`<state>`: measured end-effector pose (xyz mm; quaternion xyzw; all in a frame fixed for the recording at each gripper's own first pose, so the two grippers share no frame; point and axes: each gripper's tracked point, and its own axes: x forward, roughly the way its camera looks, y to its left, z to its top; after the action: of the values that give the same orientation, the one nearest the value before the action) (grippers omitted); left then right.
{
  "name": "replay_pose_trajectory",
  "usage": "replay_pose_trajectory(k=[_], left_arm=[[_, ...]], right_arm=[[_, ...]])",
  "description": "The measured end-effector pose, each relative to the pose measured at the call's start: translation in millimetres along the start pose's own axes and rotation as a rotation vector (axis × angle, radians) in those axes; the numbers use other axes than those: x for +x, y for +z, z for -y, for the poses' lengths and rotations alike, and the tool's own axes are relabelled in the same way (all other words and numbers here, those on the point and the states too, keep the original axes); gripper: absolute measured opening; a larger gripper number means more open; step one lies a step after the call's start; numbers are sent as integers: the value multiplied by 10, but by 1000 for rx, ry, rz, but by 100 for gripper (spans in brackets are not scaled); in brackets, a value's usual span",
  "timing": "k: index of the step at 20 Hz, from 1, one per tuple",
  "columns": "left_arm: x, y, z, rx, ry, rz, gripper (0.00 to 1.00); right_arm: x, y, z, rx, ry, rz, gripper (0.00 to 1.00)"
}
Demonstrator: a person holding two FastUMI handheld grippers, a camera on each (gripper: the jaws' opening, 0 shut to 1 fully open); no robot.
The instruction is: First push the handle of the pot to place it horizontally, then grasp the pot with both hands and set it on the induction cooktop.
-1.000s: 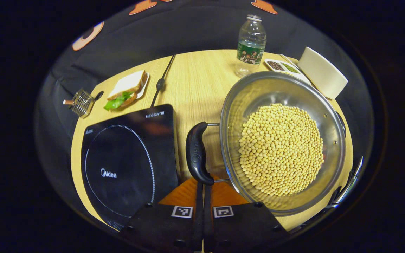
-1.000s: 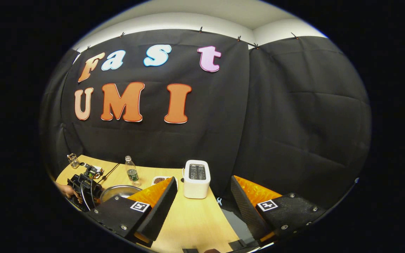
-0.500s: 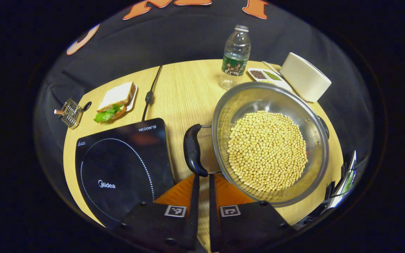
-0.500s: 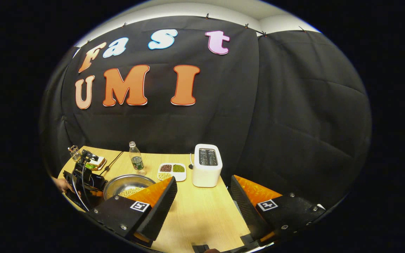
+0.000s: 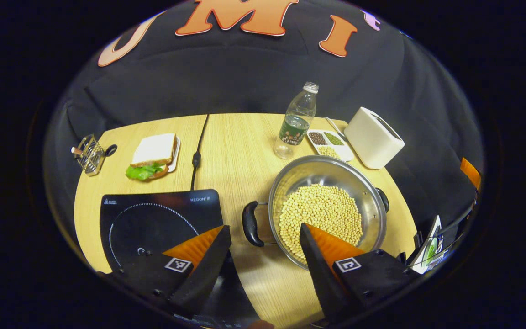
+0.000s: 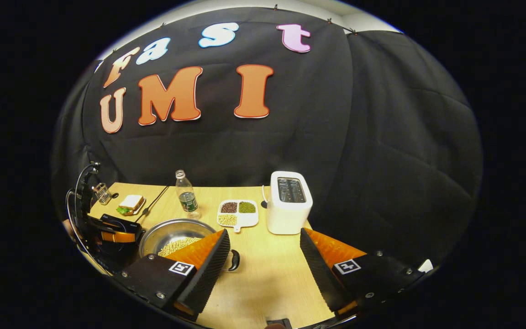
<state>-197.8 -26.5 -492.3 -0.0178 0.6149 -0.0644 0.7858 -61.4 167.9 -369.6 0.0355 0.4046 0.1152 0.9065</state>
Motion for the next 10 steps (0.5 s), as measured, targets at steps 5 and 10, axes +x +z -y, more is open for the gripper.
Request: replay_pose_trajectory(k=[5,10], left_arm=[[237,38,-2,-2,16,-10,99],[543,31,16,-5,47,-29,99]], right_arm=[[384,-198,-387,-22,64,-75,96],[878,-496,-653,-35,87,-161,96]])
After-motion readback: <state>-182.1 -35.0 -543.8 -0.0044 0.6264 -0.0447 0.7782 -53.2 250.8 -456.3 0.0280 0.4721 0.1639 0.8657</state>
